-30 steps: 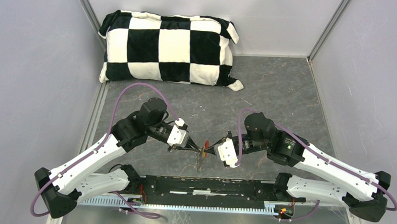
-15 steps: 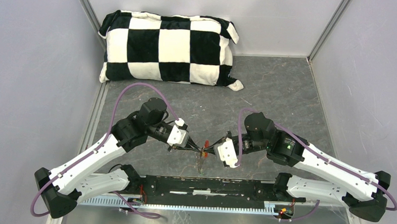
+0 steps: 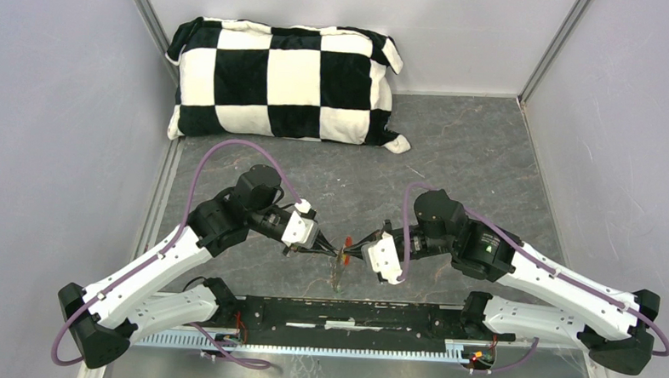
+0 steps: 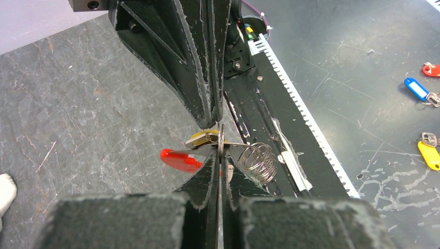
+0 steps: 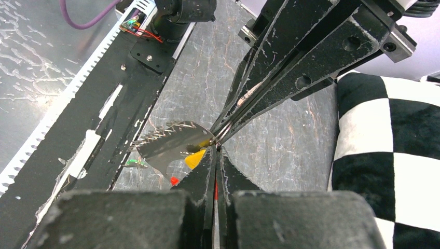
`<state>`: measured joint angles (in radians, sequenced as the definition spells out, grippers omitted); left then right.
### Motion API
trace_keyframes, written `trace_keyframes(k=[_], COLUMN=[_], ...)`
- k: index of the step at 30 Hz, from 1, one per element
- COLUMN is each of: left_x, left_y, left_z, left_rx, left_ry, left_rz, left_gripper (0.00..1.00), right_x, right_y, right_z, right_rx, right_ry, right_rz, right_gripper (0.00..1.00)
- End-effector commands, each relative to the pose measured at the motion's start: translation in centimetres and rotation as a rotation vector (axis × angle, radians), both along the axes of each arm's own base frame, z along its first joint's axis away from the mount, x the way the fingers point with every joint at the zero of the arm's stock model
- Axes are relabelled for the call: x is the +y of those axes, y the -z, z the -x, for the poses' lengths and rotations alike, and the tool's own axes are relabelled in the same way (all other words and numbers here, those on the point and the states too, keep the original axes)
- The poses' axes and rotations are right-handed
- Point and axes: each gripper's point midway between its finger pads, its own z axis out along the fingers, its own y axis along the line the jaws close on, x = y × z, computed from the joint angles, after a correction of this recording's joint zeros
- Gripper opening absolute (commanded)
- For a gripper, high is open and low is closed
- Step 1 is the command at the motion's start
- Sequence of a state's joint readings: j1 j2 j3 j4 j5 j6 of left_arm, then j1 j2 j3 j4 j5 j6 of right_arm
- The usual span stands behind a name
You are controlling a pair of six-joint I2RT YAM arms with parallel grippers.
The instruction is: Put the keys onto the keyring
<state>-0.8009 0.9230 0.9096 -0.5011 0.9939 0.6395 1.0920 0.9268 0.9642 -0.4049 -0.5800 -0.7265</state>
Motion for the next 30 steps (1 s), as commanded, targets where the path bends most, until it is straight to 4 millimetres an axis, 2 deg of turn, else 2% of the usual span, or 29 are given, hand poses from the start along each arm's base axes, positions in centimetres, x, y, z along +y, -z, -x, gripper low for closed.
trace_keyframes(k=[1, 30], left_x=[-0.1, -0.3], left_y=[-0.8, -1.2], left_z=[0.1, 0.3], left_rx=[-0.025, -0.042], left_ry=[0.010, 0.046], left_rz=[0.025, 0.041], left_gripper=[0.02, 0.02], right_x=[-0.2, 1.7], right_y=[-3.7, -3.7], right_z=[-0.3, -0.4], right_rx=[-0.079, -0.059], right_ry=[0.012, -0.028], right_rz=[-0.095, -0.114], right_gripper=[0.00, 0.00])
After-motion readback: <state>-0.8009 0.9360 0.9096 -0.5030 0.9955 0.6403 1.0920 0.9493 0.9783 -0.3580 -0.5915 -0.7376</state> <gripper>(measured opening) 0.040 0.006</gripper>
